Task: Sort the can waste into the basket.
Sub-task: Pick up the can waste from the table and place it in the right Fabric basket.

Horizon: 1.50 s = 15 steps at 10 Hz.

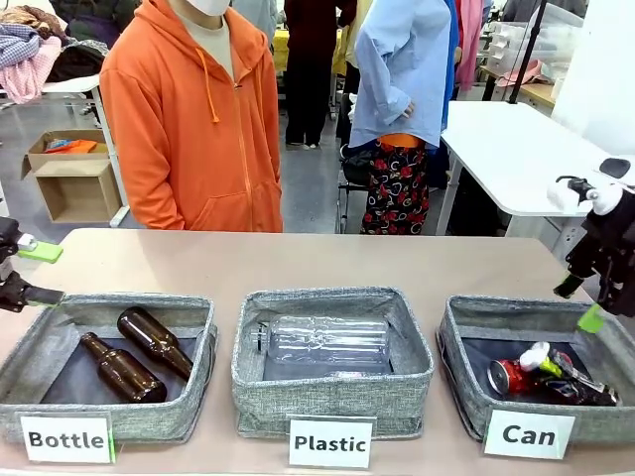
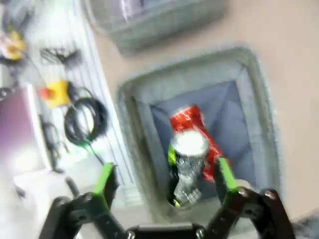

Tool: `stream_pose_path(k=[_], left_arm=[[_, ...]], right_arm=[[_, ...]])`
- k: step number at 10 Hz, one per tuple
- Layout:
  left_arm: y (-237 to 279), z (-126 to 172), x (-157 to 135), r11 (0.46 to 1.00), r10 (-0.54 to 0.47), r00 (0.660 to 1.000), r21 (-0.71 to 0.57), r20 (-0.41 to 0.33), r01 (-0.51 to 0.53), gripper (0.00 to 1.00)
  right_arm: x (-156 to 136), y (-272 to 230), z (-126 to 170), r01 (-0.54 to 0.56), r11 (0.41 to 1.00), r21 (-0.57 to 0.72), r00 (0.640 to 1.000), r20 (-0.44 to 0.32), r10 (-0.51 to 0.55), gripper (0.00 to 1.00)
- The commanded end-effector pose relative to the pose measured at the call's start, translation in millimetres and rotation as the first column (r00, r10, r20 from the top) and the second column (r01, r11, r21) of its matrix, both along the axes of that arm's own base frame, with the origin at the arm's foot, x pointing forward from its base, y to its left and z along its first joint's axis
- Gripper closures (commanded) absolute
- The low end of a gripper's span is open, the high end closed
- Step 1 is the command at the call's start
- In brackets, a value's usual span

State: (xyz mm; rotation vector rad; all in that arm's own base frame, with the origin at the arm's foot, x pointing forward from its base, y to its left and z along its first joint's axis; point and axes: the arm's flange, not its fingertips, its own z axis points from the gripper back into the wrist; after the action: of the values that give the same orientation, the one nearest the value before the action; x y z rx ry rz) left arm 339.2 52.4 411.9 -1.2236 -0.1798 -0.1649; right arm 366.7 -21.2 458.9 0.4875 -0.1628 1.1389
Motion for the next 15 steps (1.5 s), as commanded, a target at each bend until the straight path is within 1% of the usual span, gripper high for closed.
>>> stream_pose_path(k=[1, 2, 3, 4, 5, 6, 7, 8, 9, 10, 11, 15], left_arm=[[-3, 1, 0, 1.0, 0.005, 1.0, -0.012, 0.004, -0.005, 0.0], [-3, 1, 0, 1.0, 0.005, 1.0, -0.012, 0.004, -0.005, 0.0], [-3, 1, 0, 1.0, 0.005, 1.0, -0.012, 0.004, -0.005, 0.0], [-3, 1, 0, 1.0, 0.005, 1.0, -0.012, 0.004, -0.005, 0.0], [-3, 1, 0, 1.0, 0.005, 1.0, -0.012, 0.004, -0.005, 0.0], [-3, 1, 0, 1.0, 0.005, 1.0, -0.012, 0.004, -0.005, 0.0], [-3, 1, 0, 1.0, 0.005, 1.0, -0.012, 0.004, -0.005, 0.0], [-3, 1, 0, 1.0, 0.005, 1.0, -0.012, 0.004, -0.005, 0.0], [-3, 1, 0, 1.0, 0.005, 1.0, -0.012, 0.004, -0.005, 0.0], [-3, 1, 0, 1.0, 0.005, 1.0, -0.012, 0.004, -0.005, 0.0], [-3, 1, 0, 1.0, 0.005, 1.0, -0.012, 0.004, -0.005, 0.0], [-3, 1, 0, 1.0, 0.005, 1.0, -0.012, 0.004, -0.005, 0.0]], right_arm=[[7, -13, 11, 0.375, 0.891, 0.254, 0.922, -0.201, -0.331, 0.0], [8, -18, 10, 0.519, 0.816, 0.256, 0.846, -0.293, -0.446, 0.0], [5, -24, 8, 0.629, 0.738, 0.244, 0.762, -0.381, -0.523, 0.0], [1, -31, 7, 0.674, 0.688, 0.27, 0.717, -0.463, -0.521, 0.0], [3, -39, 2, 0.758, 0.569, 0.318, 0.63, -0.582, -0.514, 0.0], [8, -40, -7, 0.767, 0.524, 0.37, 0.623, -0.624, -0.472, 0.0], [12, -36, -12, 0.775, 0.512, 0.371, 0.612, -0.644, -0.459, 0.0], [16, -34, -16, 0.825, 0.468, 0.316, 0.538, -0.692, -0.481, 0.0], [15, -34, -20, 0.853, 0.429, 0.298, 0.499, -0.709, -0.499, 0.0], [20, -32, -22, 0.853, 0.428, 0.298, 0.504, -0.679, -0.533, 0.0], [15, -42, -21, 0.812, 0.487, 0.32, 0.552, -0.69, -0.468, 0.0], [15, -42, -21, 0.812, 0.487, 0.32, 0.552, -0.69, -0.468, 0.0]])
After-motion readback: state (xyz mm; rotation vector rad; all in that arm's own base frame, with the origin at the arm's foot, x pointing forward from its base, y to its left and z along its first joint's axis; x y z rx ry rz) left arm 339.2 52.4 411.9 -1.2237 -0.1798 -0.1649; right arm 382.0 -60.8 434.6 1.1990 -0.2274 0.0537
